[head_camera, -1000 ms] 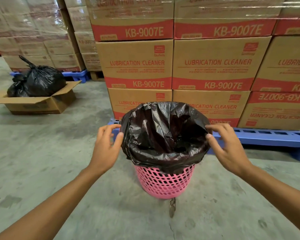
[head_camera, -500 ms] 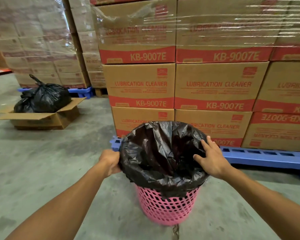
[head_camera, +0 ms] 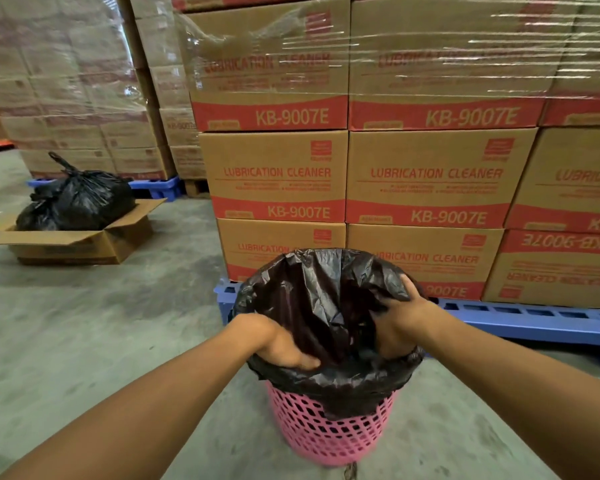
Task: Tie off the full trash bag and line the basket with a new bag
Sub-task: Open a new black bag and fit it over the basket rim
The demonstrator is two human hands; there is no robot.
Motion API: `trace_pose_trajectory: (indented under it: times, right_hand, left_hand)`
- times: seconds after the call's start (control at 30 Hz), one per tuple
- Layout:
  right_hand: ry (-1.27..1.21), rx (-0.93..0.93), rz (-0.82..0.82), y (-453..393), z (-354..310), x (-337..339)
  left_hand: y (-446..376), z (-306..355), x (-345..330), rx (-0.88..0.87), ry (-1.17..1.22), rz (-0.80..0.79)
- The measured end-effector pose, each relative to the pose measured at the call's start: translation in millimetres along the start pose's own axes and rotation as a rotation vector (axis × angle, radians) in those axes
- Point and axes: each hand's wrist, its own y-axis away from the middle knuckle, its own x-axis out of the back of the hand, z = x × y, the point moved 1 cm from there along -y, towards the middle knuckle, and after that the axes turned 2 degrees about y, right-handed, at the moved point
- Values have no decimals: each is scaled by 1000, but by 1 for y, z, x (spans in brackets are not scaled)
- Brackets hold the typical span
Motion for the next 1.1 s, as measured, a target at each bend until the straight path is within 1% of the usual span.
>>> trace_pose_trajectory:
  times: [0.03, 0.07, 0.13, 0.17, 0.2, 0.23, 0.27, 0.3, 0.33, 0.37, 0.4, 0.43, 0.47, 0.5, 0.57, 0.63, 0.7, 0.73, 0.8, 0.83, 0.87, 0.9, 0.93, 0.97, 1.0, 1.03, 1.1]
  right_hand:
    - [58, -36, -131, 4, -1, 1]
    - [86, -60, -213, 7, -1, 1]
    - [95, -76, -230, 6, 0, 4]
    - [98, -73, -229, 4, 1, 6]
    - [87, -76, -236, 2, 1, 6]
    - [85, -67, -236, 0, 2, 8]
    - [75, -38, -201, -3, 3, 9]
    - [32, -6, -113, -6, 5, 10]
    - [-10, 12, 21, -12, 7, 11]
    - [-1, 24, 169, -19, 10, 11]
    - [59, 50, 292, -27, 11, 11]
    - [130, 90, 377, -36, 12, 11]
    - [192, 124, 404, -47, 12, 9]
    - [246, 124, 374, -58, 12, 7]
    - [330, 6, 250, -80, 15, -2]
    - [369, -158, 118, -90, 21, -13]
    - [349, -222, 64, -92, 28, -20]
    - [295, -199, 56, -92, 29, -20]
    - [58, -102, 102, -84, 32, -8]
    - [-96, -57, 181, -75, 33, -2]
    - [-240, -36, 309, -66, 34, 3]
    - [-362, -50, 469, -55, 35, 5]
    - [-465, -105, 605, -46, 39, 3]
    - [-571, -186, 656, -39, 45, -3]
    - [-681, -255, 624, -35, 51, -11]
    - [-769, -293, 553, -30, 55, -19]
    - [-846, -307, 461, -27, 61, -30]
  left_hand:
    - [1, 3, -2, 30, 23, -90]
    - [2, 5, -3, 49, 37, -130]
    - [1, 4, -4, 53, 17, -106]
    - [0, 1, -4, 46, -2, -60]
    - [-2, -2, -3, 24, -22, 25]
    - [-1, -5, -1, -22, -21, 146]
    - [-3, -9, 1, -79, -5, 292]
    - [-5, -14, 3, -128, 1, 459]
    - [-8, -19, 5, -157, -20, 628]
    - [-11, -24, 8, -153, -51, 768]
    - [-15, -29, 11, -113, -60, 846]
    - [-20, -34, 13, -52, -41, 842]
    - [-25, -39, 13, 3, 3, 781]
    - [-30, -41, 12, 38, 59, 690]
    - [-39, -46, 5, 65, 107, 532]
    - [-44, -47, 1, 70, 78, 507]
    - [-45, -49, 1, 67, 94, 537]
    - [-45, -49, 1, 60, 125, 557]
    - [-45, -49, 0, 35, 221, 634]
    - [-46, -49, -1, 18, 298, 706]
    - [-46, -49, -2, 7, 402, 802]
    - [-47, -52, -4, 14, 527, 892]
    - [-47, -54, -6, 36, 657, 948]
    - [-48, -57, -7, 57, 786, 949]
    - [-47, -58, -7, 60, 910, 912]
    - [-45, -58, -6, 48, 1025, 858]
    - [-42, -55, -3, 26, 1118, 803]
